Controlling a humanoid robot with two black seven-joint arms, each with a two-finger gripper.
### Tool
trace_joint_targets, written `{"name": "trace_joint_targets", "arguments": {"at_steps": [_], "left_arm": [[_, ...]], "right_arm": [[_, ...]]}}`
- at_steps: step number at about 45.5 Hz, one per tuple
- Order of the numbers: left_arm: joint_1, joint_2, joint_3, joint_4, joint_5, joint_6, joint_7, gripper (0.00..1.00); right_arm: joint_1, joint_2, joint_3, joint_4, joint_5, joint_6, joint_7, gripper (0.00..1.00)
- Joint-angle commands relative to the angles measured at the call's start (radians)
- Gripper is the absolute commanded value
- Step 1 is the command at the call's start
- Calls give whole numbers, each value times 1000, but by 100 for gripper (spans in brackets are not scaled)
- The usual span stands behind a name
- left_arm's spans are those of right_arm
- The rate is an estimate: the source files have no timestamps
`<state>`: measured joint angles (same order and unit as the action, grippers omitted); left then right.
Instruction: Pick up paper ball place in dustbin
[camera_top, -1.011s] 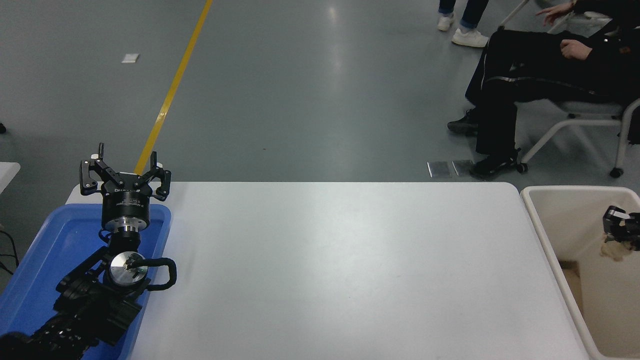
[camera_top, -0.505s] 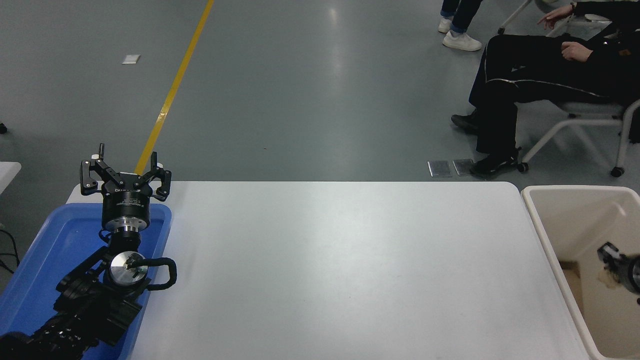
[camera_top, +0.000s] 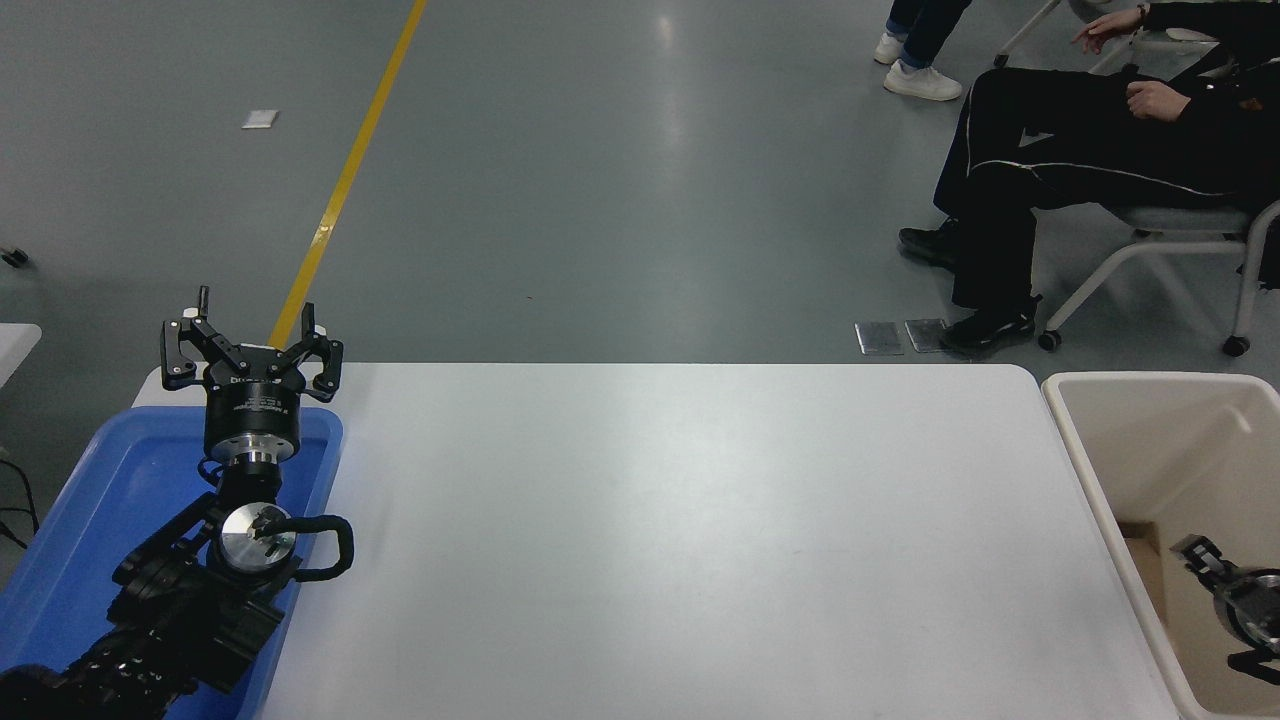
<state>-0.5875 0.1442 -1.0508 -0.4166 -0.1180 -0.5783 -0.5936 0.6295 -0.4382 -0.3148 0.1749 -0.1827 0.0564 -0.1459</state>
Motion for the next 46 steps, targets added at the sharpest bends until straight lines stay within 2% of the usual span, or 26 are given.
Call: {"name": "trace_joint_targets", "arguments": {"at_steps": [1,6,13,17,30,36,46], "left_arm": [[0,0,0,-1,0,0,0,99],[0,0,0,-1,0,0,0,99],[0,0,0,-1,0,0,0,99],[0,0,0,-1,0,0,0,99],[0,0,0,-1,0,0,0,99],[0,0,0,-1,0,0,0,99],[0,0,0,-1,1,0,0,99]], "right_arm": [[64,-4,5,14,12,13,5,100],[145,-57,3,112,12,26,8,100],[295,-258,-6,506,-3,31,0,100],[389,-326,-49,699,-3,31,-1,100],[775,-349,-392,1112,-11,31,-3,100],[979,-401,-512,1283,-46,42,-1,100],[1401,-425,-727,1570,-57,273,0,100]]}}
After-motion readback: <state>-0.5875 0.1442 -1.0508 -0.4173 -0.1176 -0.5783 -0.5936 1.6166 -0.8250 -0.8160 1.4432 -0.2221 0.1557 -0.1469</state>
